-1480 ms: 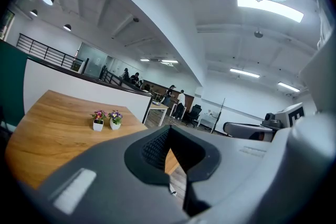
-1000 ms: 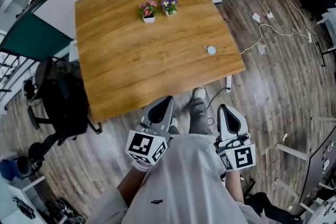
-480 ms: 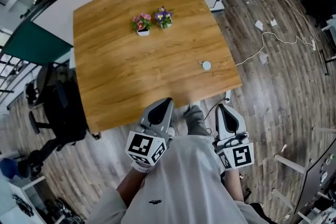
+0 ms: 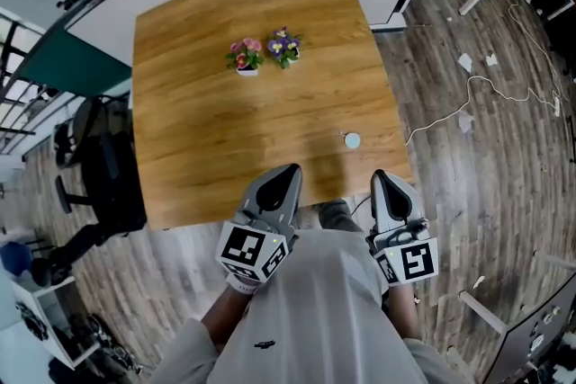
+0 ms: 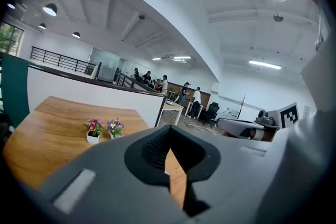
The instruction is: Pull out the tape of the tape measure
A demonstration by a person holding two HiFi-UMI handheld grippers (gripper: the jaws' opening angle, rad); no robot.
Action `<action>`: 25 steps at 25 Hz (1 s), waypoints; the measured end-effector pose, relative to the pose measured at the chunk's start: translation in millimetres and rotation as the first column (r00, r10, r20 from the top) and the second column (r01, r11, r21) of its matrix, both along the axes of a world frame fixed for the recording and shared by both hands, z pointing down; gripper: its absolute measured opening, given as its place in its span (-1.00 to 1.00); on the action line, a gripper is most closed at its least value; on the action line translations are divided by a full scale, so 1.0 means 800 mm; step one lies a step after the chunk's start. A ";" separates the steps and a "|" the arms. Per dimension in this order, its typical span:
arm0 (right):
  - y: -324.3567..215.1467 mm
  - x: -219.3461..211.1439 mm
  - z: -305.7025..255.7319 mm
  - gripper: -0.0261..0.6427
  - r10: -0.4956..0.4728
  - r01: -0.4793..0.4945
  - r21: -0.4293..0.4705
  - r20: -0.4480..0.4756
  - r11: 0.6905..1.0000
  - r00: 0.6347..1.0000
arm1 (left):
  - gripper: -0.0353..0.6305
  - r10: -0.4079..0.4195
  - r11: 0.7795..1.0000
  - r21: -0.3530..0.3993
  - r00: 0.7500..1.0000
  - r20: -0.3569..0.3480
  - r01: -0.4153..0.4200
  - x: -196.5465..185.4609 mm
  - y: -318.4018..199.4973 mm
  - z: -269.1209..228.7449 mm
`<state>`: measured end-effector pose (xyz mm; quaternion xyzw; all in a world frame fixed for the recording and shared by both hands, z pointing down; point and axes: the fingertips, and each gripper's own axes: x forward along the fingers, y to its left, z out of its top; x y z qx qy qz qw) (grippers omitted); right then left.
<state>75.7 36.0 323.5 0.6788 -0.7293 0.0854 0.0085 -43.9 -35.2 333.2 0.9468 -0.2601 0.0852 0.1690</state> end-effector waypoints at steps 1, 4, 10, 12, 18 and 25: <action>-0.005 0.009 0.000 -0.92 -0.010 0.010 0.003 0.003 1.000 1.000 | -0.84 -0.009 1.000 0.000 1.000 0.005 0.009 0.008 -0.003 0.001; -0.015 0.034 0.004 -0.92 -0.042 0.041 0.004 0.009 0.999 0.999 | -0.84 -0.038 0.999 -0.007 0.999 0.006 0.038 0.032 -0.005 0.002; -0.038 0.081 0.012 -0.92 -0.113 0.113 0.010 0.020 0.994 0.993 | -0.84 -0.107 0.994 0.003 0.994 0.008 0.107 0.073 -0.009 0.007; -0.045 0.094 0.014 -0.92 -0.143 0.143 0.009 0.021 0.990 0.989 | -0.84 -0.136 0.991 0.011 0.991 0.007 0.136 0.084 -0.012 0.007; -0.064 0.111 0.018 -0.92 -0.231 0.231 0.001 0.014 0.973 0.973 | -0.84 -0.205 0.979 0.027 0.979 0.017 0.204 0.098 -0.014 0.004; -0.068 0.105 0.017 -0.92 -0.264 0.264 0.004 0.010 0.965 0.965 | -0.84 -0.234 0.972 0.015 0.972 0.021 0.233 0.090 -0.015 0.013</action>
